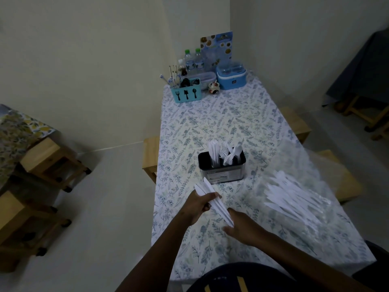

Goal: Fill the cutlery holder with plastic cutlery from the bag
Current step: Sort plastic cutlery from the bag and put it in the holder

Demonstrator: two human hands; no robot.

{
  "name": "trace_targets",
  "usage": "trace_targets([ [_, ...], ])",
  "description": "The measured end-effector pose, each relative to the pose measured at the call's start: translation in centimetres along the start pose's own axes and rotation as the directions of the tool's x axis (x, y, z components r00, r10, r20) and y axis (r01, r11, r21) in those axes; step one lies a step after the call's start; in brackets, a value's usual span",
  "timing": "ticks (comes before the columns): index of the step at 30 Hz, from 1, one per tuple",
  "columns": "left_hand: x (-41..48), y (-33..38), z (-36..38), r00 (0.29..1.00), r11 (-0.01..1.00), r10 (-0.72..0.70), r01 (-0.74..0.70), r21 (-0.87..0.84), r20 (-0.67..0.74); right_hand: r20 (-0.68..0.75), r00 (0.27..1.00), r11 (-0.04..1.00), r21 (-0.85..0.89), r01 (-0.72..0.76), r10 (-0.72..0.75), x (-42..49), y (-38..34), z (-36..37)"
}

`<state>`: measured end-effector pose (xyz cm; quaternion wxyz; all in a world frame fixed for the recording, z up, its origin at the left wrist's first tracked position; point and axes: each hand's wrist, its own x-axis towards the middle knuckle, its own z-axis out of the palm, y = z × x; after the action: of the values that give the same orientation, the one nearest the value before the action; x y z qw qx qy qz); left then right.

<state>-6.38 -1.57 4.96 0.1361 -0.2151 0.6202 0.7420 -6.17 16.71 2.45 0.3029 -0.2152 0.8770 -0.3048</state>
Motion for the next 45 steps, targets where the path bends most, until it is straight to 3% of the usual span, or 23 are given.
trace_targets([
  [6, 0.0, 0.9, 1.7, 0.996, 0.996, 0.035, -0.042, 0.074, 0.087, -0.115, 0.992, 0.991, 0.132, -0.036, 0.051, 0.1, 0.7, -1.0],
  [15, -0.7, 3.3, 2.4, 0.976, 0.972, -0.055, 0.004, 0.235, 0.211, -0.176, 0.984, 0.985, 0.169, 0.022, 0.008, 0.4, 1.7, -1.4],
  [20, 0.5, 5.4, 2.1, 0.991, 0.958, 0.132, -0.136, 0.253, 0.035, -0.260, 0.966, 0.981, 0.188, 0.043, 0.007, 1.6, 1.8, -1.8],
  [27, 4.6, 10.6, -0.5, 0.906, 0.909, 0.362, -0.291, 0.298, -0.220, -0.207, 0.978, 0.973, 0.228, 0.014, 0.034, 1.4, 2.7, -2.3],
  [34, 7.9, 11.6, 0.1, 0.870, 0.906, 0.344, -0.209, 0.368, -0.352, -0.162, 0.986, 0.970, 0.243, 0.001, 0.039, 0.5, 3.6, -2.3],
  [45, 9.6, 9.2, 1.3, 0.916, 0.838, 0.303, -0.124, 0.531, -0.264, -0.181, 0.980, 0.961, 0.277, -0.026, 0.079, -0.3, 4.9, -2.3],
])
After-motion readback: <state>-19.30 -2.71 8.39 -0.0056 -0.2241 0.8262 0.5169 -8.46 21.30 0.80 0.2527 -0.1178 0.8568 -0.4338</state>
